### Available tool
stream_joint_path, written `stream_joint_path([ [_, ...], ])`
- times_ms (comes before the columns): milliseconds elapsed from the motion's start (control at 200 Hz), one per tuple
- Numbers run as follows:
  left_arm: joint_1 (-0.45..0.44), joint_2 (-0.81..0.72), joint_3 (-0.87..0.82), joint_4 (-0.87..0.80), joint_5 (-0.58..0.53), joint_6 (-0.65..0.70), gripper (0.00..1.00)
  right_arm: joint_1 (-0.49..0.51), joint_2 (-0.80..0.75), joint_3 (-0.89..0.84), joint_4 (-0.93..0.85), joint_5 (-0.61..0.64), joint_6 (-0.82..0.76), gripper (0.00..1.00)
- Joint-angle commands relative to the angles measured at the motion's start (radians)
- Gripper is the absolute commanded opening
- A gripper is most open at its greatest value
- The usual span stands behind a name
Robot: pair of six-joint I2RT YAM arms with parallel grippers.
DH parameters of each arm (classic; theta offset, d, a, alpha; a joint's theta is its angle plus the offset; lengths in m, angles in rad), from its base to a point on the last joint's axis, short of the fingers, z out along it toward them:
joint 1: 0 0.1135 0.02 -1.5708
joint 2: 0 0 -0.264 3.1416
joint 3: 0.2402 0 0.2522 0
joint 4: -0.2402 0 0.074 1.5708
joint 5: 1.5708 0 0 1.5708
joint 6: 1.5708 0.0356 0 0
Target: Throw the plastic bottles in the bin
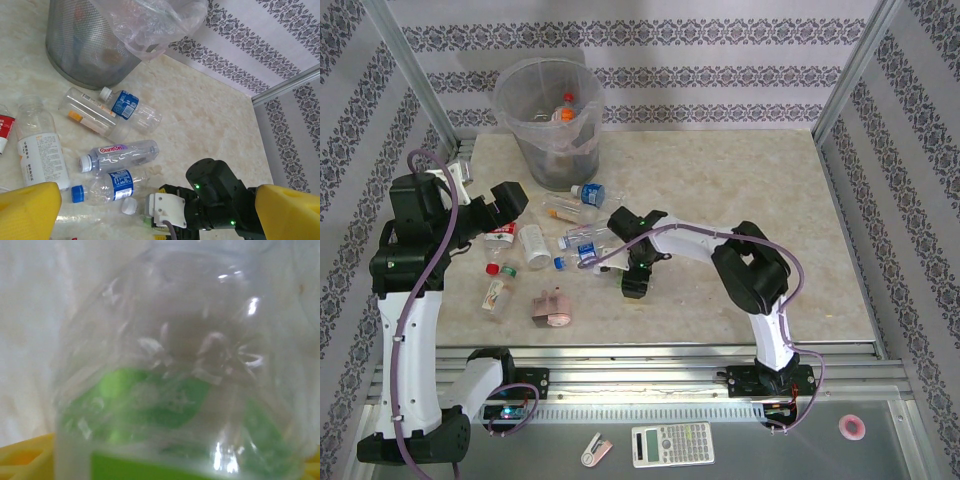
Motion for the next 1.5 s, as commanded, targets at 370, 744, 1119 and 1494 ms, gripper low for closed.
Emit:
stream_joint_path([
  [370,-0.014,-0.008,-0.042,0.099,0.060,-0.062,1.00,0.022,-0.245,-0.182,0.060,-0.001,0.118,0.52],
  [744,-0.211,0.036,-0.128,0.301,0.030,-0.171,1.00,-0.033,-0.473,-0.203,0.223,-0.021,0.334,0.51],
  [1119,-0.481,0.187,-0.173,0.606,0.005,-0.335,1.00,-0.098,-0.602,-0.200,0.337,-0.077,0.438,0.49],
  [1494,-0.555,0.288,-0.184,0.647,-0.039,-0.387,0.95,-0.118,-0.691,-0.234,0.368,-0.138,0.481,0.49],
])
